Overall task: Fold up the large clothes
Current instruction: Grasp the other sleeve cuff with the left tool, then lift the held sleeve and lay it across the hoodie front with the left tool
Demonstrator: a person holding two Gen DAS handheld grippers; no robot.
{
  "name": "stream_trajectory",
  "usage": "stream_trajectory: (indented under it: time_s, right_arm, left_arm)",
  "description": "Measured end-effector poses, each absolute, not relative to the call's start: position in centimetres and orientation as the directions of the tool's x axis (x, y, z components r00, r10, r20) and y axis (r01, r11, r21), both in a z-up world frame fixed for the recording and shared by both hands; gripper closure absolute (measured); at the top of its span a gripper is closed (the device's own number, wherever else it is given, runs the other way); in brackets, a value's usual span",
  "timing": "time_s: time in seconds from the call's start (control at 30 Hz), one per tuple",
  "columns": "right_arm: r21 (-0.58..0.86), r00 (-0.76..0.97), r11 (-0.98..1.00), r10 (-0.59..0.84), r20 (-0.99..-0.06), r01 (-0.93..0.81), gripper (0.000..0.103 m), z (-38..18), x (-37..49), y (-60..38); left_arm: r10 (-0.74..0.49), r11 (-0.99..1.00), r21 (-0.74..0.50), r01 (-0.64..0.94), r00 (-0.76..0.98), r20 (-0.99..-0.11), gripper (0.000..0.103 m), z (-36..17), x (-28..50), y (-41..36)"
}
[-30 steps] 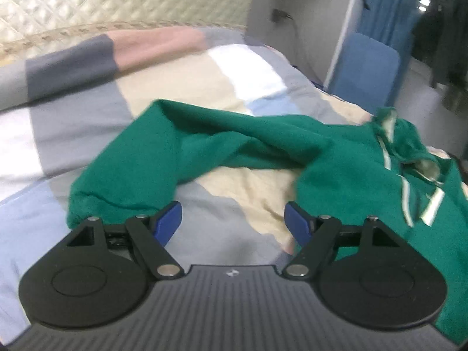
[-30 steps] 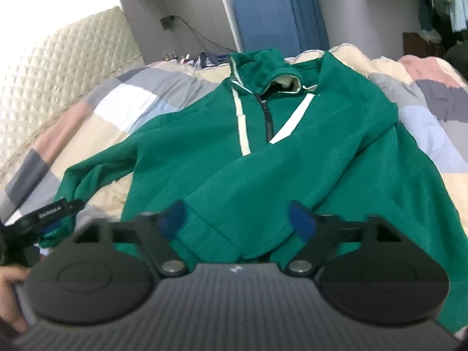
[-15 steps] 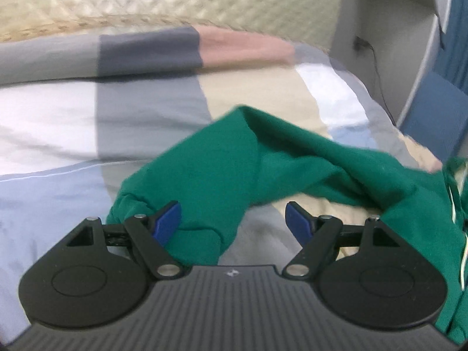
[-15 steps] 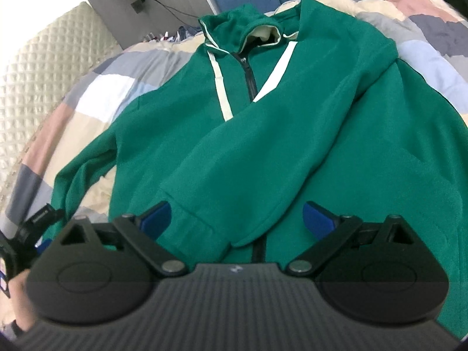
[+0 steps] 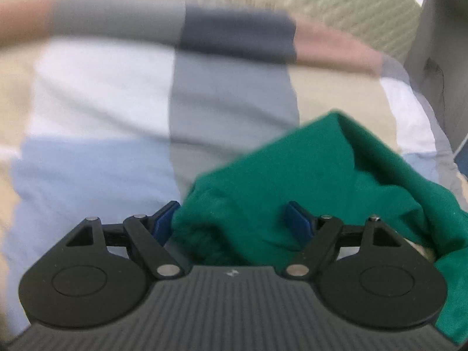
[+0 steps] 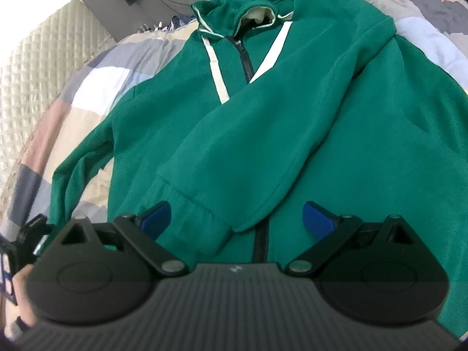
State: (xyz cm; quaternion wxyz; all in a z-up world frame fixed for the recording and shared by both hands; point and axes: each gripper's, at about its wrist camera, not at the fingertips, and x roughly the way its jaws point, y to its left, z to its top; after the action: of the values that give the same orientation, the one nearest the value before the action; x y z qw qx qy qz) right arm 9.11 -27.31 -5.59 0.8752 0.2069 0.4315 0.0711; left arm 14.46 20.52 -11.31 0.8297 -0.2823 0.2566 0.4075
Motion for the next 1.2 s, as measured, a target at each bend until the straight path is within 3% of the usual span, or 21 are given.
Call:
stream_trajectory:
  time_s: [0.07, 0.13, 0.2, 0.3, 0.43, 0.63, 0.73, 0.9, 1.07, 1.2]
  right_arm:
    - [0.417, 0.615, 0.907, 0.300, -0.729, 0.051, 0.005, -5.7, 9.2, -27.2]
    - [0.412, 0.614, 0.910, 0.297, -0.731, 0.050, 0.005, -5.7, 9.3, -27.1]
    - [0.408, 0.612, 0.912, 0.295, -0.734, 0.050, 0.005, -5.8, 9.3, -27.1]
    - [0.409, 0.613, 0.911, 0.297, -0.733, 0.048, 0.005, -5.7, 9.3, -27.1]
    - [0.412, 0.626, 0.910, 0.294, -0.722, 0.047, 0.005, -5.4, 9.3, -27.4]
    - [0.443, 0.661, 0.895, 0.300, -0.688, 0.054, 0.005, -4.6, 9.2, -28.4]
    - [0.452, 0.686, 0.890, 0.292, -0.666, 0.061, 0.005, -4.0, 9.1, -29.1]
    - [0.471, 0.723, 0.878, 0.267, -0.637, 0.090, 0.005, -3.3, 8.9, -30.6]
    - [0.516, 0.753, 0.842, 0.235, -0.615, 0.158, 0.005, -3.2, 8.6, -33.0]
    - [0.559, 0.766, 0.803, 0.222, -0.604, 0.208, 0.005, -3.7, 7.9, -34.9]
  left_arm:
    - [0.520, 0.514, -0.291, -0.807, 0.564, -0.642, 0.022, -11.7, 14.5, 20.9]
    - [0.502, 0.513, -0.343, -0.787, 0.599, -0.624, 0.032, -11.5, 14.1, 21.2]
    - [0.491, 0.519, -0.348, -0.781, 0.605, -0.627, 0.062, -11.3, 14.1, 21.4]
    - [0.487, 0.541, -0.354, -0.763, 0.628, -0.608, 0.072, -10.5, 14.0, 21.6]
    - [0.516, 0.608, -0.320, -0.727, 0.667, -0.537, 0.075, -7.3, 14.4, 21.4]
    - [0.473, 0.762, -0.297, -0.575, 0.808, -0.350, 0.077, 1.5, 15.0, 19.0]
    - [0.377, 0.840, -0.297, -0.454, 0.882, -0.282, 0.077, 6.1, 14.9, 16.5]
    - [0.116, 0.931, -0.325, -0.165, 0.979, -0.167, 0.077, 11.6, 15.2, 9.2]
    - [-0.132, 0.954, -0.293, 0.071, 0.972, -0.196, 0.076, 11.7, 16.8, 0.2]
    - [-0.260, 0.940, -0.299, 0.165, 0.915, -0.310, 0.075, 7.4, 18.9, -6.3]
